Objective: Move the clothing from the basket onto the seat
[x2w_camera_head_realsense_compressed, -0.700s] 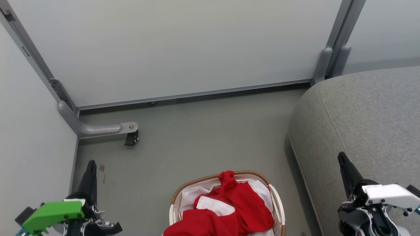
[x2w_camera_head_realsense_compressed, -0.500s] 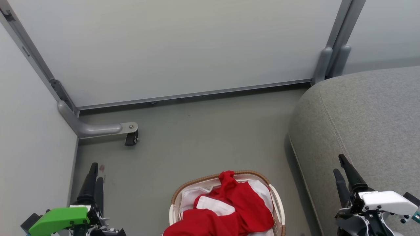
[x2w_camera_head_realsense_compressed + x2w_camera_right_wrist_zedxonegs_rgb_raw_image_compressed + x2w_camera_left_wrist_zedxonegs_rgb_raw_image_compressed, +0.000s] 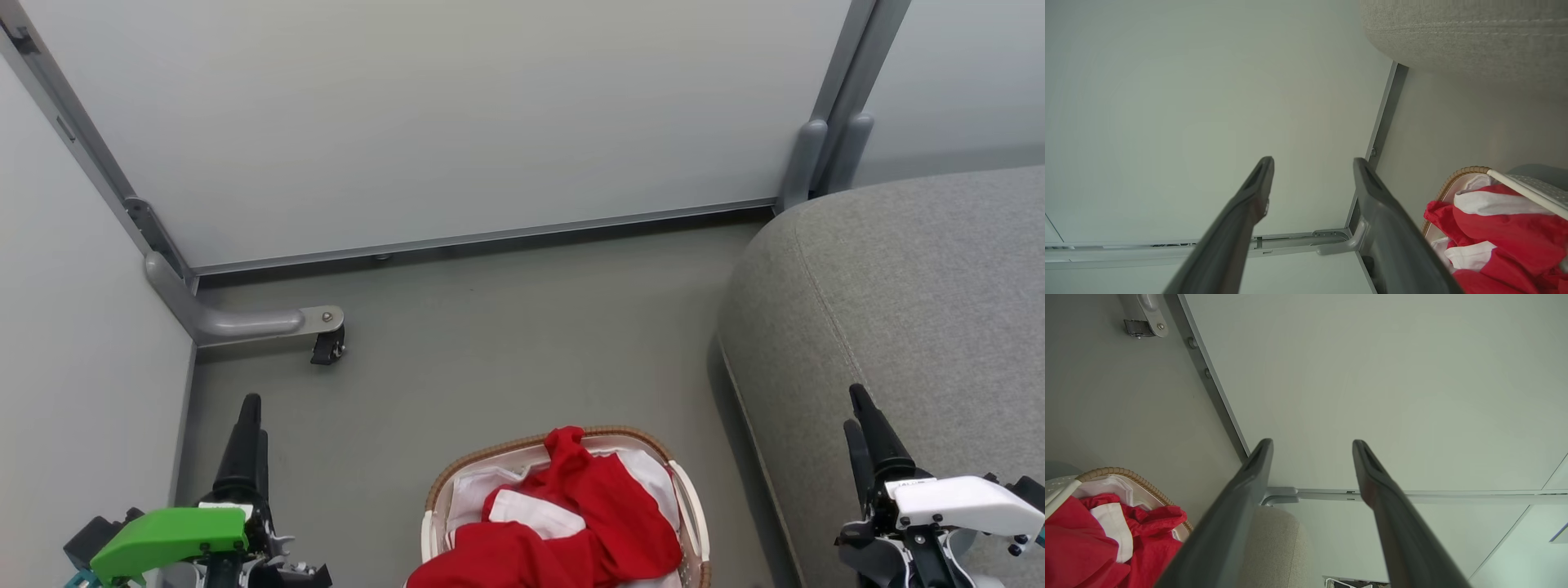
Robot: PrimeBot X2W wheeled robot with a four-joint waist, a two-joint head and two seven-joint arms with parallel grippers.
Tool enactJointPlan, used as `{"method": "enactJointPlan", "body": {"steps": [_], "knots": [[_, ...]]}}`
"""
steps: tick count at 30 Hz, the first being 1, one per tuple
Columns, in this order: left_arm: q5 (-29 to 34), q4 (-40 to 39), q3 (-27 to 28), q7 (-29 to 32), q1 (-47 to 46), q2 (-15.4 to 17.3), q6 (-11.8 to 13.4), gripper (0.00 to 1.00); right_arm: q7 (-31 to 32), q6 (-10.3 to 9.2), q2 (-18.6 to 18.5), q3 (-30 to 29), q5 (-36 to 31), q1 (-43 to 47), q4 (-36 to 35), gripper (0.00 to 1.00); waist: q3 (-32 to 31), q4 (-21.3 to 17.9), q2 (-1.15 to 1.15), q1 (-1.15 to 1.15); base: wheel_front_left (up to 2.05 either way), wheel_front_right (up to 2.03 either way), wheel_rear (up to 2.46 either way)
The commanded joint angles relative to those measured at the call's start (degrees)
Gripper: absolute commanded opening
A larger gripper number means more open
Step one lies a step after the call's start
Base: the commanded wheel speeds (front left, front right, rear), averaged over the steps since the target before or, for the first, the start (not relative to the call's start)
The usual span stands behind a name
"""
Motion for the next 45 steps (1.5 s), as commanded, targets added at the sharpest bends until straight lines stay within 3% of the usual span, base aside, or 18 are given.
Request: {"method": "enactJointPlan", "body": {"steps": [1,16,27,35,45], "knots": [[1.7,-1.5,-0.5,-0.6,-0.3,0.3,-0.1,1.0,-0.6,0.0,-0.5,-0.2,-1.8,0.0,-1.2,1.0,0.0,0.0,0.0,0.0,0.0,0.0,0.0],[16.7,-4.8,-2.5,-4.0,0.3,0.4,-0.1,1.0,-4.0,0.01,-0.7,0.2,-18.4,0.8,-5.6,1.0,-0.4,0.1,0.0,0.0,0.0,0.0,0.0],[26.2,-5.2,-2.4,-6.1,1.3,0.5,-0.2,1.0,-6.2,0.01,-0.7,3.6,-37.5,2.0,-8.8,1.0,-0.5,0.1,0.0,0.0,0.0,0.0,0.0],[35.0,-4.8,-3.3,-7.5,2.1,0.5,-0.2,1.0,-7.6,0.01,-0.8,4.6,-44.5,2.8,-8.9,1.0,-0.5,0.1,0.0,0.0,0.0,0.0,0.0],[41.7,-3.5,-4.6,-9.1,2.9,0.6,-0.2,1.0,-9.3,0.01,-0.9,5.3,-52.5,3.4,-7.9,1.0,-0.6,0.4,0.0,0.0,0.0,0.0,0.0]]}}
